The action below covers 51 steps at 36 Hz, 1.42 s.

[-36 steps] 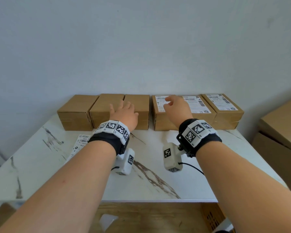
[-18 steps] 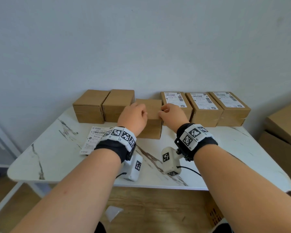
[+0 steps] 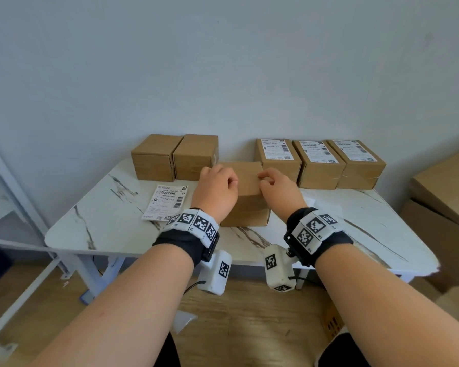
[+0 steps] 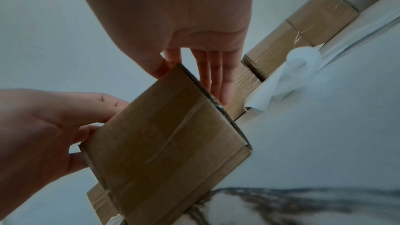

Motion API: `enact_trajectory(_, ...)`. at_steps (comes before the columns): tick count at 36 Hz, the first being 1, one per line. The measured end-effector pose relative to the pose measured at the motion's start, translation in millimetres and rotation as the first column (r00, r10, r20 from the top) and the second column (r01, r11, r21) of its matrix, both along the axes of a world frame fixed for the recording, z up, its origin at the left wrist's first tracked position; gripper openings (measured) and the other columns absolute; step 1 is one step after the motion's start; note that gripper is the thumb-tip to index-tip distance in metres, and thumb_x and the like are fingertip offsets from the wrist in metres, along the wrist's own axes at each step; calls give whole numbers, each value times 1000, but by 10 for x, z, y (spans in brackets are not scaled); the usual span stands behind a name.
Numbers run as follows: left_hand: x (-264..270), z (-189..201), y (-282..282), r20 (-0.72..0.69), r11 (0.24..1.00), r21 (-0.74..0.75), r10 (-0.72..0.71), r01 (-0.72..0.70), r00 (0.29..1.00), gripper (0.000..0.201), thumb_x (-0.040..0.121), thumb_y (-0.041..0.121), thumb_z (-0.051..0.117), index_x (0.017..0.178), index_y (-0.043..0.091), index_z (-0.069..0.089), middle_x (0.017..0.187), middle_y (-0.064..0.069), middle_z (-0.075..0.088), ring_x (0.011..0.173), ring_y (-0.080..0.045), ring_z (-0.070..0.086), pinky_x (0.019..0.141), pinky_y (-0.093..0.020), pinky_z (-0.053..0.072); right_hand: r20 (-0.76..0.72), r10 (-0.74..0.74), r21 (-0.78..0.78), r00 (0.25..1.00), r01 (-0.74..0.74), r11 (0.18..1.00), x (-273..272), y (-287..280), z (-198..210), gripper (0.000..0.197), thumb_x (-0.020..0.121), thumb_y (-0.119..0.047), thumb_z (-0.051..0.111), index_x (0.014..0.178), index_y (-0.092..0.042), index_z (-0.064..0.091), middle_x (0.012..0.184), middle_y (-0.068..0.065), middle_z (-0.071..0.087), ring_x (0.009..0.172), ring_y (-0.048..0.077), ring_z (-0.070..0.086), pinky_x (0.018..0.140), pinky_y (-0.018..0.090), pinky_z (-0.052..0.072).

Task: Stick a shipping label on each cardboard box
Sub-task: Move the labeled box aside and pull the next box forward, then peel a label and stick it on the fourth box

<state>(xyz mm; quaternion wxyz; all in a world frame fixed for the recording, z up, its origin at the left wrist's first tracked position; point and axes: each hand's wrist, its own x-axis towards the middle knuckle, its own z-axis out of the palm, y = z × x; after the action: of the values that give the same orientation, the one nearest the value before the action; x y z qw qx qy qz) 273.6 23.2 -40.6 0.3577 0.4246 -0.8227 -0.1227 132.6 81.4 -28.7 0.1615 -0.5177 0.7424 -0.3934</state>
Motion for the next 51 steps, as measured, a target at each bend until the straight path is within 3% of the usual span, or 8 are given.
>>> enact_trajectory(8, 113, 48, 101, 24, 998, 24, -52, 52, 998, 16, 94, 14, 45, 88, 18, 60, 101, 7, 57, 106, -16, 44, 85, -29, 38, -16, -34, 5, 999, 34, 999, 39, 117, 13, 27, 90, -19, 42, 113, -22, 58, 110, 9, 59, 72, 14, 56, 53, 23, 37)
enact_trajectory(12, 220, 110, 90, -43, 996, 86, -36, 40, 998, 20, 96, 15, 43, 104, 21, 61, 112, 8, 54, 101, -11, 51, 84, -28, 43, -21, -57, -30, 998, 57, 998, 59, 130, 82, 31, 92, -16, 46, 120, -18, 58, 126, 7, 51, 85, 15, 53, 65, 23, 40)
enact_trajectory(16, 418, 158, 14, -61, 990, 123, 80, -72, 995, 25, 97, 13, 40, 112, 18, 60, 121, 3, 54, 102, -15, 55, 86, -31, 46, -41, -46, -131, 998, 40, 991, 222, 93, 196, 30, 93, -15, 47, 120, -17, 58, 128, 6, 48, 103, 17, 50, 79, 28, 42)
enact_trajectory(26, 1122, -96, -338, 248, 860, 290, 356, -420, 901, 37, 91, 7, 44, 126, 12, 57, 127, -13, 57, 108, -31, 58, 85, -35, 50, -86, 133, -157, 987, -146, 977, 867, -119, 170, 26, 94, -13, 48, 117, -16, 61, 120, 1, 46, 95, 12, 47, 78, 19, 38)
enact_trajectory(33, 1320, -320, -431, 390, 818, 271, 388, -507, 835, 49, 83, 37, 69, 121, 8, 56, 117, -14, 61, 103, -31, 60, 82, -35, 51, -129, 141, -143, 982, -159, 977, 1009, -241, 68, 27, 93, -14, 49, 116, -17, 63, 122, 1, 50, 112, 18, 52, 92, 24, 41)
enact_trajectory(37, 1312, -360, -483, 410, 809, 261, 400, -526, 819, 43, 79, 30, 73, 114, 8, 60, 113, -14, 64, 101, -30, 61, 78, -34, 52, -149, 133, -152, 980, -155, 976, 1003, -293, 34, 27, 92, -13, 49, 114, -15, 64, 122, 1, 51, 111, 17, 50, 90, 23, 38)
enact_trajectory(41, 1294, -362, -517, 372, 811, 261, 416, -524, 830, 34, 77, 22, 75, 103, 7, 61, 106, -13, 65, 96, -30, 63, 67, -31, 50, -136, 124, -147, 983, -143, 979, 996, -306, 7, 24, 92, -13, 50, 110, -15, 64, 112, -4, 44, 108, 21, 53, 93, 38, 50)
enact_trajectory(51, 1295, -356, -491, 284, 824, 174, 483, -540, 828, 8, 90, 6, 53, 96, 5, 58, 99, -12, 65, 89, -29, 62, 63, -32, 44, -164, 115, -154, 980, -140, 978, 980, -299, 8, 24, 94, -12, 50, 112, -13, 65, 125, 2, 49, 116, 18, 47, 88, 21, 35)
